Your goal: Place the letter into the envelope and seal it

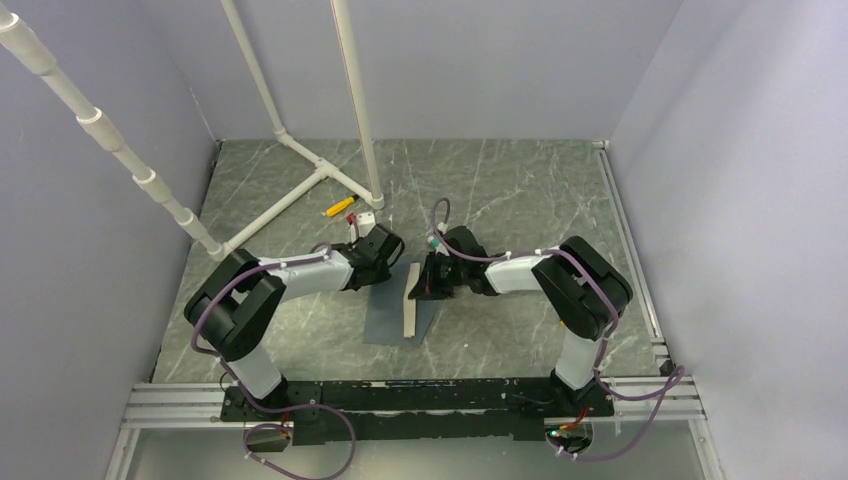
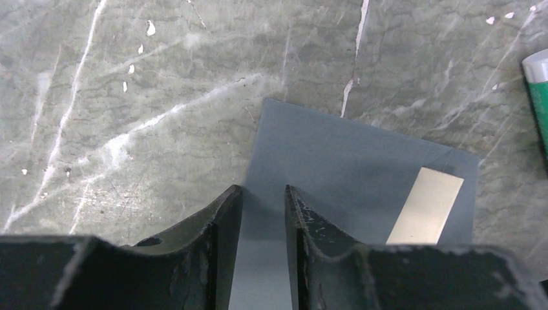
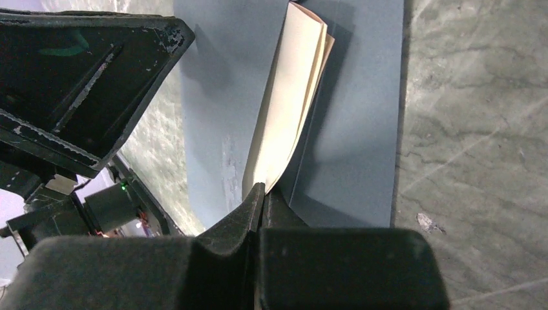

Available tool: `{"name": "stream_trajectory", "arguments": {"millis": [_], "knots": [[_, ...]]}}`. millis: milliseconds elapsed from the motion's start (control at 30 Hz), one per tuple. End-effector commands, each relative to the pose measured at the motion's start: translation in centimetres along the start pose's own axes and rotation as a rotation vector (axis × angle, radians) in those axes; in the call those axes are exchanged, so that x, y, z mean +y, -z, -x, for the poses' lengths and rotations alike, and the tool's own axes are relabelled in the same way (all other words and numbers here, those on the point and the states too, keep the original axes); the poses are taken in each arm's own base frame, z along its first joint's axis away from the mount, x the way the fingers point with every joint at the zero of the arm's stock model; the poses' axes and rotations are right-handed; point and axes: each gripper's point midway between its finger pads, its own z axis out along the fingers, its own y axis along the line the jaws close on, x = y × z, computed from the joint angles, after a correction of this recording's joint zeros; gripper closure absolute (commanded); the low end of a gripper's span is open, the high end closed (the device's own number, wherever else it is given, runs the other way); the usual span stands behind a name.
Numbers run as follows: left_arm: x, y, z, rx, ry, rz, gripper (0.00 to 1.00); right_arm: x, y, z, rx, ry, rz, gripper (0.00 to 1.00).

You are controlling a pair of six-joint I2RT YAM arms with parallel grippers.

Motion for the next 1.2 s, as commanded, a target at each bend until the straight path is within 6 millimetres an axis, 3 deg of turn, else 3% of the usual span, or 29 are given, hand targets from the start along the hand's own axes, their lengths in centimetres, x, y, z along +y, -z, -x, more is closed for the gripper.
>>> {"name": "stream_trajectory", "arguments": {"millis": [0,100,267,333,500,767,967,1167], "knots": [[5.3,0.9,-10.0,0.374,-0.03,0.105,0.6,-2.6,-0.5,0.7,-0.113,-0.018,-0.106,1.0],[4.9,1.6,-8.8,0.35,0.001,0.064,0.51,-2.5,-0.4,0.3,-0.091,-0.006,-0.102,0.97],[4.5,2.7,-6.9,0.328,0.049,-0.015,0.42,-1.9,1.2,0.6,-0.11,0.033,-0.116,0.61],[4.5,2.9,-6.6,0.329,0.076,-0.044,0.4,-1.9,1.9,0.8,-0.124,0.056,-0.144,0.56],[4.8,3.6,-5.8,0.325,0.11,-0.08,0.35,-2.4,2.7,1.0,-0.121,0.09,-0.207,0.55],[3.2,5.2,-5.8,0.335,0.163,-0.211,0.32,-3.0,2.3,0.4,-0.101,0.119,-0.268,0.71],[2.8,5.5,-5.7,0.332,0.183,-0.247,0.31,-2.1,3.5,1.2,-0.123,0.199,-0.343,0.48],[2.5,5.5,-5.4,0.324,0.196,-0.267,0.31,-1.8,5.1,1.8,-0.171,0.213,-0.381,0.48]]}}
